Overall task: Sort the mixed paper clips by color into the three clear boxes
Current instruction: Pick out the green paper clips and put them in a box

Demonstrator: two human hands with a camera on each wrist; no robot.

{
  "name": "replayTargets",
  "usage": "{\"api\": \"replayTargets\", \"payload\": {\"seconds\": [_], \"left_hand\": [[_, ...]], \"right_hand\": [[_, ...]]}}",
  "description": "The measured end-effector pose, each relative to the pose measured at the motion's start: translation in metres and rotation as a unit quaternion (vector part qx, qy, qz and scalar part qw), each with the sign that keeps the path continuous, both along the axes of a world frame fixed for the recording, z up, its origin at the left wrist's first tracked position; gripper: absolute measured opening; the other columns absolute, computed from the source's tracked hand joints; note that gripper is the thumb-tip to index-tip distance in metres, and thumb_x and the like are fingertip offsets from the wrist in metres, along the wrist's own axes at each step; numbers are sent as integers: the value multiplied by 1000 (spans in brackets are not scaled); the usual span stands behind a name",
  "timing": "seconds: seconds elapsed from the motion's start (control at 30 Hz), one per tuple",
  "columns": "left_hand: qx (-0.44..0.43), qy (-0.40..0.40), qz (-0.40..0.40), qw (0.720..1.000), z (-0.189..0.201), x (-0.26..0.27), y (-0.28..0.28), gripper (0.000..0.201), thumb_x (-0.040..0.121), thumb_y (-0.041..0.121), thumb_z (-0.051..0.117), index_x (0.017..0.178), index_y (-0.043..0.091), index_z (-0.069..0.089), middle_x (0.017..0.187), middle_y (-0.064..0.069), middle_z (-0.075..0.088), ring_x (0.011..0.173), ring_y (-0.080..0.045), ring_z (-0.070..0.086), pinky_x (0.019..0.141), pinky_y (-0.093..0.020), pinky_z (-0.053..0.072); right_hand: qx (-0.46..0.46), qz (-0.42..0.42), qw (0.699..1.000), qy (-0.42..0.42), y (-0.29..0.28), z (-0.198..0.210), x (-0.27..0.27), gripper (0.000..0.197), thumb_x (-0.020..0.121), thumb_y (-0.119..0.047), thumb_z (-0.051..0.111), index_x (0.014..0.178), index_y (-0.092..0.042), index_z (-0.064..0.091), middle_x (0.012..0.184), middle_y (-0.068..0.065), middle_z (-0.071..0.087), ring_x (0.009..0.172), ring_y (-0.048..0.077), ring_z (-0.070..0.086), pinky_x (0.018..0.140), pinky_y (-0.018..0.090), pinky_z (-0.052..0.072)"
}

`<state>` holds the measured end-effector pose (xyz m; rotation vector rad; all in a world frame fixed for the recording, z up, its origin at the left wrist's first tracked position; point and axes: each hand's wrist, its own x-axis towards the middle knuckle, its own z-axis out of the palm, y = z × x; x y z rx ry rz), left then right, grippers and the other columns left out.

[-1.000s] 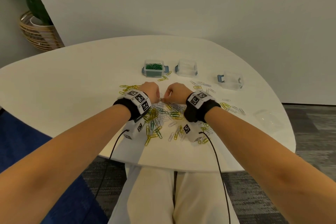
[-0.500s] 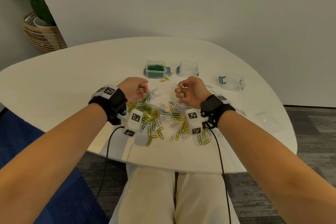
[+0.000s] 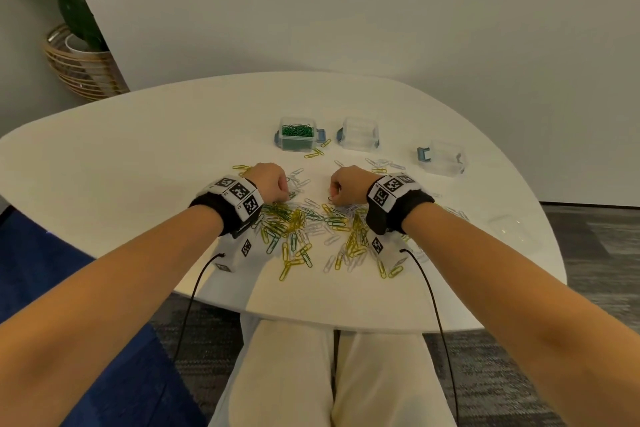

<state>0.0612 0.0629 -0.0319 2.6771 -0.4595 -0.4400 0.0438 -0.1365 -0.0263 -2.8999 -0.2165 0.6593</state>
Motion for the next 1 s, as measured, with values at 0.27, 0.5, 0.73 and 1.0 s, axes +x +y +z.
{"api": "replayTargets", "payload": {"seconds": [0.27,0.5,0.73,1.0], "left_hand": [[-222,65,116,966,3,18,28,15,85,9,64,99,5,67,107,-9,65,83,-14,56,69,-23,44],[-38,-42,70,996,4,24,33,20,88,18,59,102,6,68,112,-10,63,104,-26,57,83,-30,42],[56,-72,-15,996,7,22,0,25,86,26,66,103,8,69,111,-9,62,104,-25,58,91,-33,47],[-97,-11,32,995,13,19,3,5,82,12,67,81,13,62,90,-2,65,88,-21,62,72,-28,47]], "right_hand": [[721,-312,591,184,-1,6,-6,13,82,-10,42,70,-14,37,72,6,45,53,14,39,42,21,25],[222,-133,965,32,37,-4,7,30,82,-37,72,83,-8,65,65,4,52,54,15,44,50,24,37],[46,-50,997,-34,60,-12,8,37,84,-36,69,67,-11,49,66,3,50,72,21,53,56,26,39],[116,-57,991,29,34,-4,0,36,93,-28,54,62,-12,43,60,3,42,56,17,39,54,26,33]]}}
